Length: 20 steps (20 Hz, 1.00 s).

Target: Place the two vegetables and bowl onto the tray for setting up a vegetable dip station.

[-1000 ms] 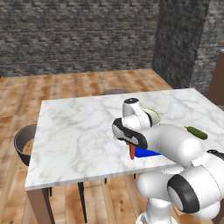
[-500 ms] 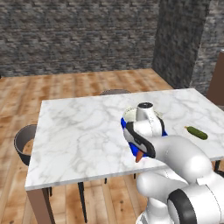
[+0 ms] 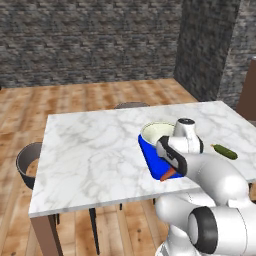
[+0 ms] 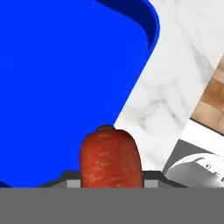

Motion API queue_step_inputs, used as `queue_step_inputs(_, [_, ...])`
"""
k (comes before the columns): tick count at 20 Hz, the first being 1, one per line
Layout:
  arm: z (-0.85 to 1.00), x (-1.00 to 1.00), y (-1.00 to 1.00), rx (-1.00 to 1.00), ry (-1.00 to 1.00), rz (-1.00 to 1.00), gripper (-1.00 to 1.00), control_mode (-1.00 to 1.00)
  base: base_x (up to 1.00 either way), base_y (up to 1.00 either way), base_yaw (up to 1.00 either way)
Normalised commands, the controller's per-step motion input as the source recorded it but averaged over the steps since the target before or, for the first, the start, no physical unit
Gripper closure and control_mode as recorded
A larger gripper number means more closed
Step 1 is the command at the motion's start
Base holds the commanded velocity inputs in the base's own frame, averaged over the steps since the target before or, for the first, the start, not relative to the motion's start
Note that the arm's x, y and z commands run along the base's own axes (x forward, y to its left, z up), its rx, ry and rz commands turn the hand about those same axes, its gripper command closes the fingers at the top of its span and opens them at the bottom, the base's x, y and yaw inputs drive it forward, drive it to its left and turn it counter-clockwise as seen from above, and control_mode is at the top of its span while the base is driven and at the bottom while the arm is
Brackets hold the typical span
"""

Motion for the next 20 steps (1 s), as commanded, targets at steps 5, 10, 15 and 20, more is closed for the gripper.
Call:
queue_step_inputs(5, [0.0,0.06,-0.47,0.21,0.0,-0.24,1.0,-1.0,0.0,0.0,0.0])
queue_step_inputs(10, [0.0,-0.01,-0.26,0.09,-0.14,-0.12,1.0,-1.0,0.0,0.0,0.0])
queue_step_inputs(15, [0.0,0.0,-0.08,0.0,-0.27,-0.09,1.0,-1.0,0.0,0.0,0.0])
queue_step_inputs(20, [0.0,0.0,-0.02,-0.05,-0.25,-0.13,1.0,-1.0,0.0,0.0,0.0])
